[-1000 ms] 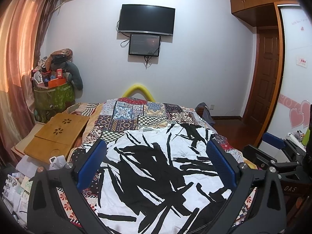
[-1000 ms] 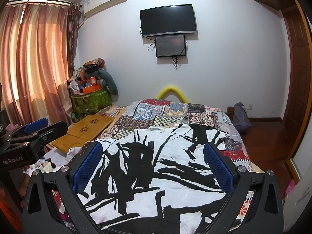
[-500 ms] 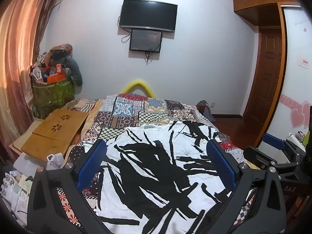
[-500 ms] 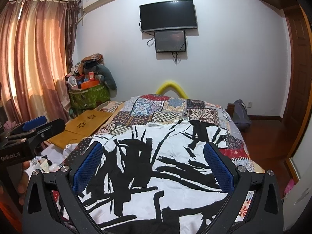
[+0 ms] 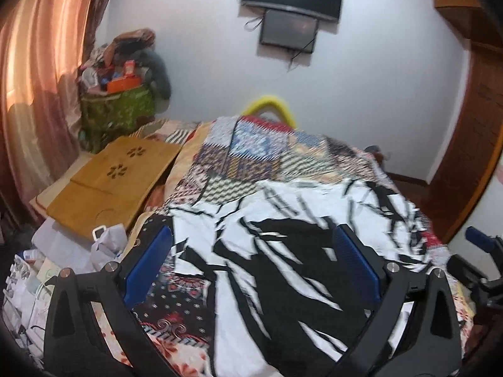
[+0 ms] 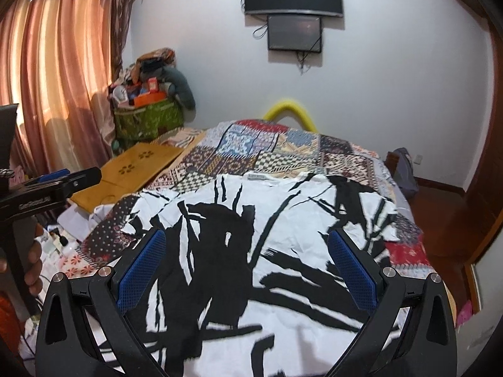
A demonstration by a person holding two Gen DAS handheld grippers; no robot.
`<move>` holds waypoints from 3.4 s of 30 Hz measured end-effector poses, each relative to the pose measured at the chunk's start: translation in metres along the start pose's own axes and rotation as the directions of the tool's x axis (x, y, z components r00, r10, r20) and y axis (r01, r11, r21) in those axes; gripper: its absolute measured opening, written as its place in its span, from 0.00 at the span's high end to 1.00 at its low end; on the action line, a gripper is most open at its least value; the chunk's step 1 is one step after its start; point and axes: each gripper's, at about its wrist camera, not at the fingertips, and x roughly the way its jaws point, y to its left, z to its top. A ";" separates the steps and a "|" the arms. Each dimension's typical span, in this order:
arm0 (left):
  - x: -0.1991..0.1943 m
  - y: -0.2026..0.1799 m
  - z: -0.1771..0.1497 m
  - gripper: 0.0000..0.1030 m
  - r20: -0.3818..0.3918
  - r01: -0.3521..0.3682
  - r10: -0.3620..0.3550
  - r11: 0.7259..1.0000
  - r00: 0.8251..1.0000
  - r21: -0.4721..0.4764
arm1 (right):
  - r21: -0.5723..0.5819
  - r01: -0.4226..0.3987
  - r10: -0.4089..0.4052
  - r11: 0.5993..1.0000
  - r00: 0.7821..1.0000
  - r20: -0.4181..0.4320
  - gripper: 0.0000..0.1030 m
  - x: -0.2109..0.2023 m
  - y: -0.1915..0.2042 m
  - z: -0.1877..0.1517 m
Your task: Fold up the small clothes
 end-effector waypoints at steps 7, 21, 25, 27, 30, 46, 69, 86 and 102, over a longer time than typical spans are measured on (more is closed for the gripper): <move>0.076 0.049 0.003 0.00 -0.132 -0.070 0.062 0.996 0.989 -0.058 | -0.038 -0.079 0.075 0.996 0.992 -0.100 0.14 0.062 0.003 0.020; 0.171 0.106 -0.042 0.23 -0.493 -0.089 0.012 0.987 0.870 -0.132 | -0.064 -0.234 0.193 0.970 0.905 -0.378 0.32 0.198 0.005 0.029; 0.170 0.114 -0.057 0.32 -0.537 -0.057 -0.078 0.971 0.840 -0.230 | -0.080 -0.270 0.208 0.959 0.870 -0.447 0.33 0.224 0.010 0.016; 0.171 0.115 -0.063 0.43 -0.549 -0.042 -0.126 0.958 0.827 -0.283 | -0.088 -0.282 0.209 0.955 0.856 -0.473 0.33 0.233 0.012 0.010; 0.179 0.113 -0.072 0.54 -0.559 0.000 -0.230 0.925 0.797 -0.380 | -0.088 -0.298 0.215 0.950 0.837 -0.504 0.38 0.242 0.012 0.004; 0.226 0.121 -0.044 0.95 -0.491 -0.039 -0.176 0.918 0.853 -0.396 | -0.040 -0.325 0.257 0.945 0.810 -0.527 0.53 0.249 0.002 -0.003; 0.219 -0.039 -0.048 0.97 -0.571 0.166 -0.068 0.979 0.818 0.121 | 0.041 -0.251 0.244 0.967 0.870 -0.429 0.60 0.169 -0.047 0.019; 0.135 0.073 -0.022 0.50 -0.426 -0.054 0.070 0.997 0.902 0.048 | -0.030 -0.372 0.318 0.928 0.829 -0.459 0.60 0.195 0.037 0.032; 0.139 0.138 -0.068 0.50 -0.485 -0.123 0.108 0.992 0.868 0.000 | -0.261 -0.513 0.247 0.817 0.722 -0.647 0.58 0.287 0.189 0.008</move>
